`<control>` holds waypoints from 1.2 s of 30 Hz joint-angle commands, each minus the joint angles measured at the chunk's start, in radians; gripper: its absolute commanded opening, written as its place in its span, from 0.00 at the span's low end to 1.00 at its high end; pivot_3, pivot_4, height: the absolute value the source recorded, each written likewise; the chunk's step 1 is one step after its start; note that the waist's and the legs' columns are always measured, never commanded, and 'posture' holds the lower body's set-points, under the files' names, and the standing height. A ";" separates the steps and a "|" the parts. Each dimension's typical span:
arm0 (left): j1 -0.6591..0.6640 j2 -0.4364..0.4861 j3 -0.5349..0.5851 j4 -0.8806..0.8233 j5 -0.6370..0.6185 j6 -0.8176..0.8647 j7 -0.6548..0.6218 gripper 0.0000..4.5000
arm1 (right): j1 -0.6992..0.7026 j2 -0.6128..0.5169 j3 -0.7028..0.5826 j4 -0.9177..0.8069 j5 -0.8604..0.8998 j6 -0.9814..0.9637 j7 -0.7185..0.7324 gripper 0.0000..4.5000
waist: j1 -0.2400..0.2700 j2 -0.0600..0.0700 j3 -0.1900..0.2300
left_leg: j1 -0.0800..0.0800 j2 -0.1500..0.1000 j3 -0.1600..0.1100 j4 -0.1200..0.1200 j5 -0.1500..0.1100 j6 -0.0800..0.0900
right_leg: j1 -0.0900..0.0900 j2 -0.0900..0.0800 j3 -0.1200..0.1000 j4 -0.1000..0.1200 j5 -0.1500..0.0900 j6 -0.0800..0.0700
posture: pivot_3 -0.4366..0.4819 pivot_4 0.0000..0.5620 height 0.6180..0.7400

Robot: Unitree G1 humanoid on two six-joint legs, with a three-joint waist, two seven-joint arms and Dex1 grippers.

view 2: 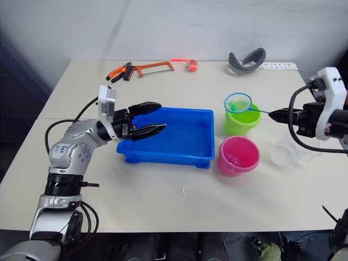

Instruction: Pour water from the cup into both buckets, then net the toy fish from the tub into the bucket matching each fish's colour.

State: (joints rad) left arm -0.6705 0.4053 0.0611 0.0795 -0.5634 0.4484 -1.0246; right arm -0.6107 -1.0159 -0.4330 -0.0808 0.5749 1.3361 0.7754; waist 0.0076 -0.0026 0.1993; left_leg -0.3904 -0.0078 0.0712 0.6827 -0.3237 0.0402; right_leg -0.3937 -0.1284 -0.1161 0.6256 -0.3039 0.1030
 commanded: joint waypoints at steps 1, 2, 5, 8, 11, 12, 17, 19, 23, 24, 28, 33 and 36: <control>-0.013 0.002 0.006 -0.035 -0.014 -0.006 0.001 0.98 | 0.050 -0.023 0.031 0.009 -0.068 -0.181 -0.006 0.00 | -0.001 0.000 0.000 | 0.000 0.000 0.000 0.000 0.000 0.000 | 0.000 0.000 0.000 0.000 0.000 0.000 | 0.48 0.27 1.00; -0.013 0.003 0.005 -0.033 -0.013 -0.007 0.000 0.98 | 0.063 -0.016 0.045 0.015 -0.091 -0.235 -0.016 0.00 | -0.001 0.000 0.000 | 0.000 0.000 0.000 0.000 0.000 0.000 | 0.000 0.001 0.000 0.000 0.000 0.000 | 0.48 0.27 1.00; -0.014 0.014 -0.007 -0.021 0.004 -0.020 -0.014 0.98 | 0.113 -0.015 0.103 0.023 -0.165 -0.388 -0.028 0.00 | -0.001 0.001 0.000 | 0.001 0.000 0.001 0.000 0.000 0.000 | 0.000 0.001 0.000 0.000 0.000 0.000 | 0.48 0.27 1.00; -0.019 0.019 -0.010 -0.005 0.019 -0.046 -0.029 0.98 | 0.146 -0.021 0.151 0.026 -0.250 -0.559 -0.046 0.00 | 0.004 0.001 0.000 | 0.001 0.000 0.001 0.000 0.000 0.000 | 0.000 0.001 -0.001 0.000 0.000 0.000 | 0.48 0.27 1.00; -0.021 0.019 -0.009 0.010 0.026 -0.060 -0.037 0.98 | 0.173 -0.030 0.192 0.033 -0.341 -0.718 -0.071 0.00 | 0.009 0.001 0.000 | 0.001 0.000 0.001 0.000 0.000 0.000 | 0.000 0.001 -0.001 0.000 0.000 0.000 | 0.48 0.27 1.00; -0.021 0.019 -0.009 0.013 0.027 -0.064 -0.039 0.98 | 0.182 -0.035 0.205 0.037 -0.374 -0.772 -0.078 0.00 | 0.011 0.001 0.000 | 0.001 0.000 0.001 0.000 0.000 0.000 | 0.000 0.001 -0.001 0.000 0.000 0.000 | 0.48 0.27 1.00; -0.019 0.012 -0.014 0.027 0.036 -0.087 -0.044 0.98 | 0.230 -0.057 0.247 0.066 -0.534 -1.075 -0.119 0.00 | 0.016 0.001 0.000 | 0.001 0.000 0.001 0.000 0.000 0.000 | 0.000 0.001 -0.003 -0.001 0.000 0.000 | 0.48 0.27 1.00; -0.017 0.008 -0.015 0.031 0.038 -0.092 -0.045 0.98 | 0.256 -0.084 0.267 0.105 -0.610 -1.231 -0.144 0.00 | 0.017 0.001 0.000 | 0.001 0.000 0.001 0.000 0.000 0.000 | 0.000 0.001 -0.004 -0.001 0.000 0.000 | 0.48 0.27 1.00; -0.009 0.009 -0.018 0.038 0.039 -0.103 -0.055 0.98 | 0.301 -0.142 0.304 0.213 -0.769 -1.538 -0.235 0.00 | 0.018 0.000 0.000 | 0.000 0.000 0.000 0.000 0.000 0.000 | 0.001 0.001 -0.004 -0.001 0.000 0.001 | 0.48 0.27 1.00; -0.009 0.012 -0.018 0.039 0.038 -0.106 -0.059 0.98 | 0.300 -0.151 0.311 0.243 -0.814 -1.598 -0.281 0.00 | 0.016 0.000 0.000 | 0.000 0.000 0.000 0.000 0.000 0.000 | 0.001 0.001 -0.004 -0.002 0.000 0.001 | 0.48 0.27 1.00; -0.012 0.022 -0.015 0.050 0.042 -0.121 -0.077 0.98 | 0.295 -0.178 0.336 0.325 -0.941 -1.793 -0.386 0.00 | 0.010 0.001 0.000 | 0.001 0.000 0.000 0.000 0.000 0.000 | 0.001 0.001 -0.004 -0.001 0.000 0.001 | 0.48 0.27 1.00; -0.006 0.036 -0.013 0.062 0.053 -0.151 -0.101 0.98 | 0.298 -0.201 0.344 0.367 -1.084 -1.936 -0.526 0.00 | 0.005 0.001 0.000 | 0.001 0.001 0.000 0.000 0.001 -0.001 | 0.001 0.001 -0.003 -0.001 0.000 0.001 | 0.48 0.27 1.00; -0.004 0.042 -0.015 0.070 0.057 -0.167 -0.115 0.98 | 0.298 -0.211 0.337 0.388 -1.171 -1.976 -0.618 0.00 | 0.005 0.001 0.000 | 0.001 0.001 0.000 0.000 0.001 -0.001 | 0.001 0.001 -0.001 0.000 0.000 0.001 | 0.48 0.27 1.00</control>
State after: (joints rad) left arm -0.6724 0.4365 0.0377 0.1666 -0.5061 0.3049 -1.1250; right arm -0.3051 -1.1901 -0.0794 0.3023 -0.5570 -0.6128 0.2190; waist 0.0123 -0.0019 0.1996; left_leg -0.3892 -0.0072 0.0714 0.6831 -0.3229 0.0391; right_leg -0.3925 -0.1272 -0.1168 0.6251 -0.3041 0.1037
